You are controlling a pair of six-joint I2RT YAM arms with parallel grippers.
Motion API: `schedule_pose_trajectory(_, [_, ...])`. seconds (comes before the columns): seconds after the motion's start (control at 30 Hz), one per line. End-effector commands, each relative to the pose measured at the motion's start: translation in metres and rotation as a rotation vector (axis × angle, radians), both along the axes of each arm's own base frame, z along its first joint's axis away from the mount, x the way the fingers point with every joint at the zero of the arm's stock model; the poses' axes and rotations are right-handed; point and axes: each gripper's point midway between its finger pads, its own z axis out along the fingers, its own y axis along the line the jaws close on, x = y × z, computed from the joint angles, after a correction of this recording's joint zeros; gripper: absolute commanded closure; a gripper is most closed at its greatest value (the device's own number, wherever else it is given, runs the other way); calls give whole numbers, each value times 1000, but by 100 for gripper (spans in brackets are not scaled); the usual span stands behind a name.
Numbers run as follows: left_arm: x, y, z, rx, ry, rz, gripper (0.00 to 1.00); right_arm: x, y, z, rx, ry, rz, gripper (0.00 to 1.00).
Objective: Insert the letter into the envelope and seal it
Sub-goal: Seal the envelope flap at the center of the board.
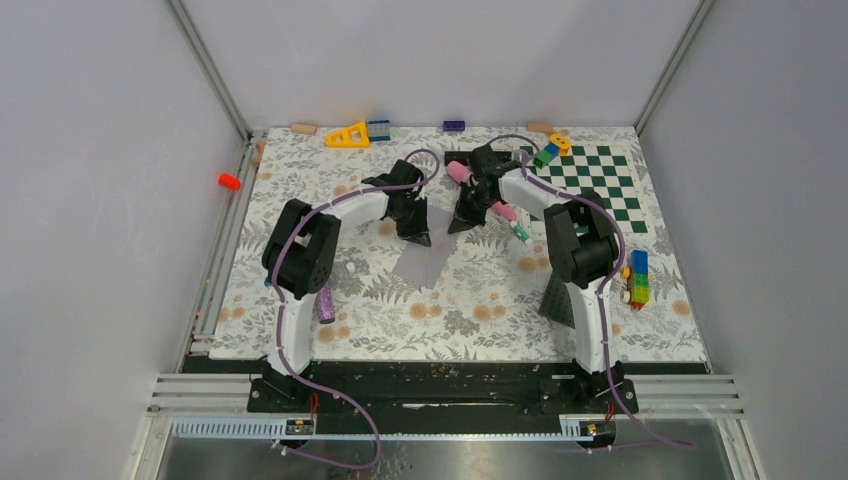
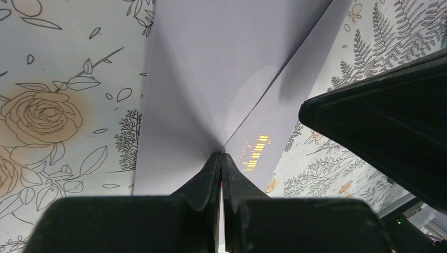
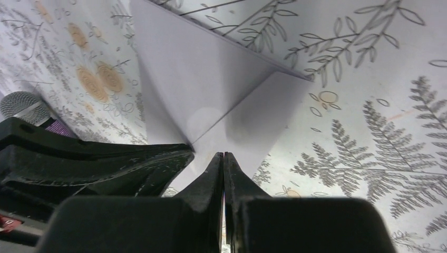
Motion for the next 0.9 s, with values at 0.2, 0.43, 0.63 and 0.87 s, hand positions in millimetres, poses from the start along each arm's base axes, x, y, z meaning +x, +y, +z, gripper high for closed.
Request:
schedule_pose_trajectory(0.2, [15, -8, 36, -20, -93, -33, 100, -4, -5, -10, -158, -15, 22, 100])
schedule_pose_trajectory(0.43, [7, -9, 33, -17, -81, -42, 100, -6, 4, -2, -121, -25, 35, 100])
schedule_pose_trajectory(0.63, [5, -9, 45, -136, -75, -23, 100, -18, 20, 33, 94, -115, 73, 100])
schedule_pose_trajectory(0.87, [30, 23, 71, -190, -150, 56, 100, -20, 33, 50, 294, -193, 71, 100])
